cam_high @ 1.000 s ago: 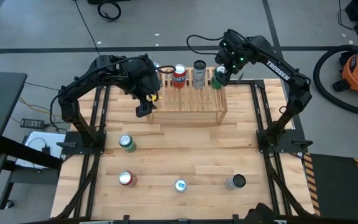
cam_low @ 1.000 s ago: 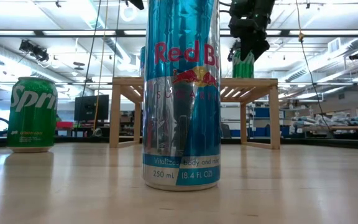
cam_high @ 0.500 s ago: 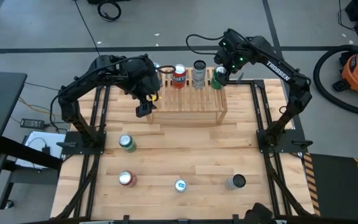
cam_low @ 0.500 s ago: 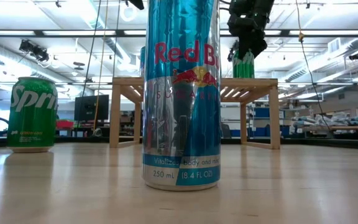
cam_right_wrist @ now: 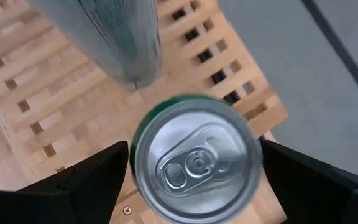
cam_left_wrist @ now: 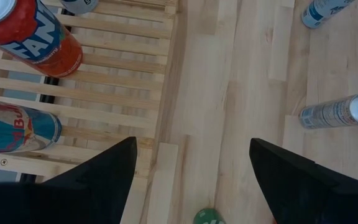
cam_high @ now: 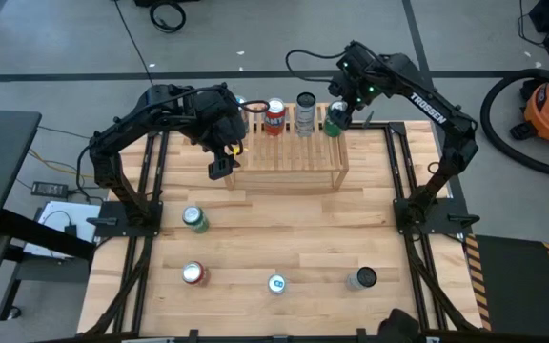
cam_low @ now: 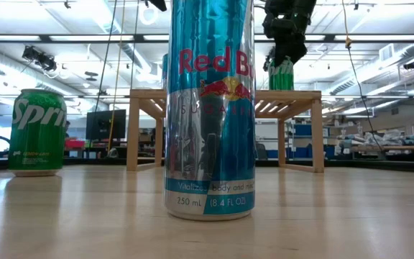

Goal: Place canned beverage on shelf
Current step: Put the right green soda can on the shelf, then put the white-blue soda can on the shelf aligned with the other white-blue soda can

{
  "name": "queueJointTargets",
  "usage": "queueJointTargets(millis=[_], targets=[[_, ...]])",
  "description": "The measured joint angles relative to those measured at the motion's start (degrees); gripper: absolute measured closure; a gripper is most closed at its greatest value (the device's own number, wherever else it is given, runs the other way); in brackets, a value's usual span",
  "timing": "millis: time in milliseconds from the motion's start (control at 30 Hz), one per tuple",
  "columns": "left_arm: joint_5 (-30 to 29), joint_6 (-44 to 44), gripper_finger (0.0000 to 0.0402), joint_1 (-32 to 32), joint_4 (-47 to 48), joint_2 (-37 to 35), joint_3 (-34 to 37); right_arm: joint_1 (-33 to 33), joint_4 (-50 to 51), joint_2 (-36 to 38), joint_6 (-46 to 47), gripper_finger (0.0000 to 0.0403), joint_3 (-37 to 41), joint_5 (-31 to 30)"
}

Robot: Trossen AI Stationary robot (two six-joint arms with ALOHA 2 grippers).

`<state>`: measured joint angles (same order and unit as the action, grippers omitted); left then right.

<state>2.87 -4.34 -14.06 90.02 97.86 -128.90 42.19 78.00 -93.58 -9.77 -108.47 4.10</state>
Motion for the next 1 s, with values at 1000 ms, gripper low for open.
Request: queueJointTargets(millis=[1000], targets=[[-2.12, 0.84, 0.0088, -0.02, 0.00, -6.55, -0.06, -7.58, 11.64, 13.10, 9.89, 0.0030, -13.96, -2.81]])
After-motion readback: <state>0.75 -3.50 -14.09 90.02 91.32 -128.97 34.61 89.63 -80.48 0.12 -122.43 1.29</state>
